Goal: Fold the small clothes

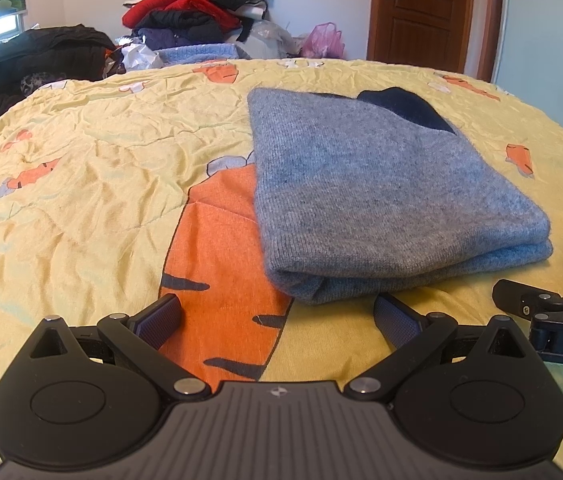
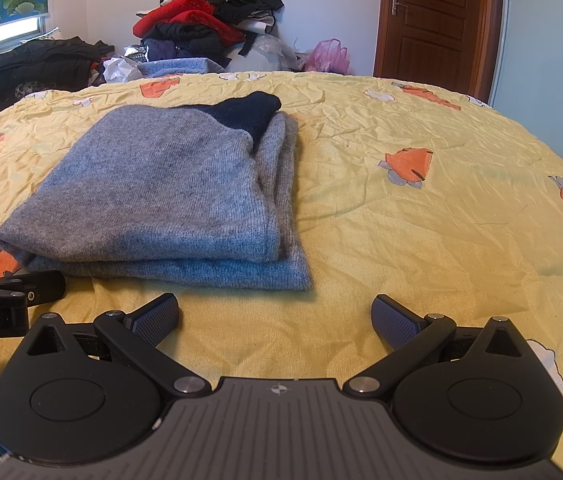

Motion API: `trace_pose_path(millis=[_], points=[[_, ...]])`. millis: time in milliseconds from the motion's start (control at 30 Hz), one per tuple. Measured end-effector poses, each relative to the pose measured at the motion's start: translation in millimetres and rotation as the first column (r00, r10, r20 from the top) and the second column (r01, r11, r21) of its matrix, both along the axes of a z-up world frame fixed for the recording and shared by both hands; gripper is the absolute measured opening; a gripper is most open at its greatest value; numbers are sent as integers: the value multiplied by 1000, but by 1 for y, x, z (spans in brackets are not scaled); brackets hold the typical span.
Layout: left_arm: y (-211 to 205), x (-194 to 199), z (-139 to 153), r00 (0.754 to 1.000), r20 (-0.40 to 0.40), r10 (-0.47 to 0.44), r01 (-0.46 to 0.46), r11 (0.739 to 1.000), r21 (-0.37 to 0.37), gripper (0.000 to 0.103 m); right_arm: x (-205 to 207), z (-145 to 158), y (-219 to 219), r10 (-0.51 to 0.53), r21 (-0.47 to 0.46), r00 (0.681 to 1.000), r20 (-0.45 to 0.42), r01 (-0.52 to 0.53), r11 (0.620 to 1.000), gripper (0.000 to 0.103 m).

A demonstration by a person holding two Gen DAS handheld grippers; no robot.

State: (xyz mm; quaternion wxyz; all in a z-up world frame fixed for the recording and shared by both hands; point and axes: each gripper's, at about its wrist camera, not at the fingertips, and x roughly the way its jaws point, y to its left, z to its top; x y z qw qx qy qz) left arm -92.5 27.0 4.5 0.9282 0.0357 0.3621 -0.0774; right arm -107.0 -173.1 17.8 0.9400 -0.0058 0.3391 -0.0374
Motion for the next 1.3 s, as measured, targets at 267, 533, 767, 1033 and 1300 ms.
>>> trace_pose_path(millis=[267,533,767,1033,1300], points=[[-4,-1,-1,1000,5,22,-22,1000,2,103,-4,1,2,-7,0,1000,-16,7,1000,103],[-4,0,0,1000,-5,22,-22,1000,-2,103,-5,3,1,13,7,999,-29,-13,1000,103],[-4,-2,0,1000,-1,27,-27,1000,-1,103,-5,5,1,23,10,999,-48,-22,1000,103],[-3,-2,-1,1000,6,26,-26,1000,-4,103,-4,3,2,2,10,1000,-27,-2,1000,103],[-3,-2,-1,1000,9,24,-24,1000,-4,103,0,1,3,-13,2,1000,-22,13,1000,103]])
